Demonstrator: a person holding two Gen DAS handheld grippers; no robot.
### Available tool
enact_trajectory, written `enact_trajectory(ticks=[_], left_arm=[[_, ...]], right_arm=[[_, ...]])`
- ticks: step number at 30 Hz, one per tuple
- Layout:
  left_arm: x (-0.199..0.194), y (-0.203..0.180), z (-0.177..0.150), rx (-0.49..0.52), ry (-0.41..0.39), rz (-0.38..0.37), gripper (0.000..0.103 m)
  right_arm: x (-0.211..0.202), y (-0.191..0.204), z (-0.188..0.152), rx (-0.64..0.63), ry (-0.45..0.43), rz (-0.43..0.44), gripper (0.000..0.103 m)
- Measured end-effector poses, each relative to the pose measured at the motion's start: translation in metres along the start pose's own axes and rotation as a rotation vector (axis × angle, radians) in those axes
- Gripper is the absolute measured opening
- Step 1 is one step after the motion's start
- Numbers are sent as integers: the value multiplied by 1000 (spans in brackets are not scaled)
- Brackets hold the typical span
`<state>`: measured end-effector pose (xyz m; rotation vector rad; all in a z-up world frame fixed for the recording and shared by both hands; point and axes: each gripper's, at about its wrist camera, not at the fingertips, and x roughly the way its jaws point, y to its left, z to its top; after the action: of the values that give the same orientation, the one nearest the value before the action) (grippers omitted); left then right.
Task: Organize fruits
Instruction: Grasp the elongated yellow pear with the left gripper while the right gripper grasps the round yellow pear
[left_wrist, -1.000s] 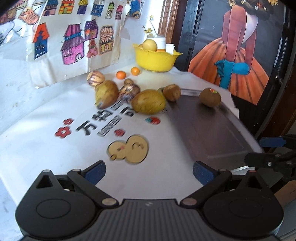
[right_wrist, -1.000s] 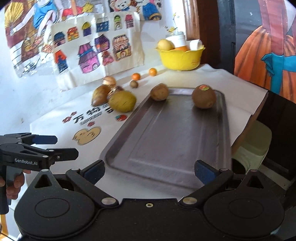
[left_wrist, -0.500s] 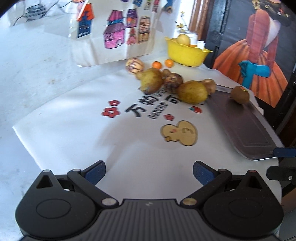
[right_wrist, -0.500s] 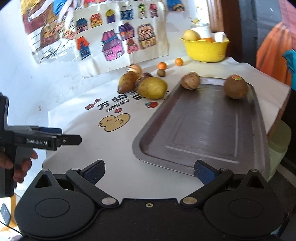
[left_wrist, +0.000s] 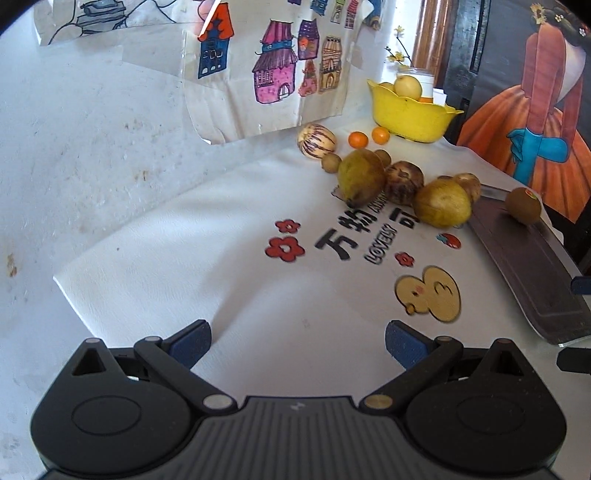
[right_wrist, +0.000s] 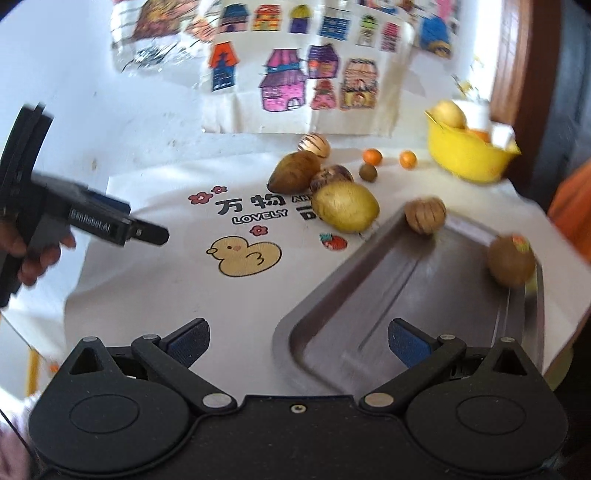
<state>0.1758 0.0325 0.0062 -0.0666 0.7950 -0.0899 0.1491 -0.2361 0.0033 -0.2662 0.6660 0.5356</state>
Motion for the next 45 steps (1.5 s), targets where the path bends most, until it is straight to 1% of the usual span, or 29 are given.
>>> enact_trajectory(ticks=[8, 13, 17, 22, 25, 30, 37, 41, 45], left_arm=[[24, 3, 23, 16, -11, 4, 103], [42, 1, 41, 16, -35, -9, 103], [59, 1, 57, -6, -53, -30, 103], [81, 1, 76, -68, -55, -78, 103], [92, 0, 84, -95, -66, -102, 103], [106, -2, 93, -117, -81, -123, 102], [114, -10, 97, -67, -90, -153, 102], [118, -15, 99, -26, -94, -142, 101], [119, -15, 101, -13, -91, -153, 100]], right_arm=[[32, -14, 27, -118, 18, -2, 102], [59, -21, 46, -215, -4, -11, 102], [81, -33, 61, -246, -12, -1, 102], [107, -43, 73, -279, -30, 4, 102], [117, -47, 78, -282, -40, 31, 102], [128, -52, 81, -284, -48, 65, 98], [135, -52, 82, -306, -61, 84, 93], [138, -49, 83, -325, -60, 83, 91], [141, -48, 83, -346, -57, 85, 86]])
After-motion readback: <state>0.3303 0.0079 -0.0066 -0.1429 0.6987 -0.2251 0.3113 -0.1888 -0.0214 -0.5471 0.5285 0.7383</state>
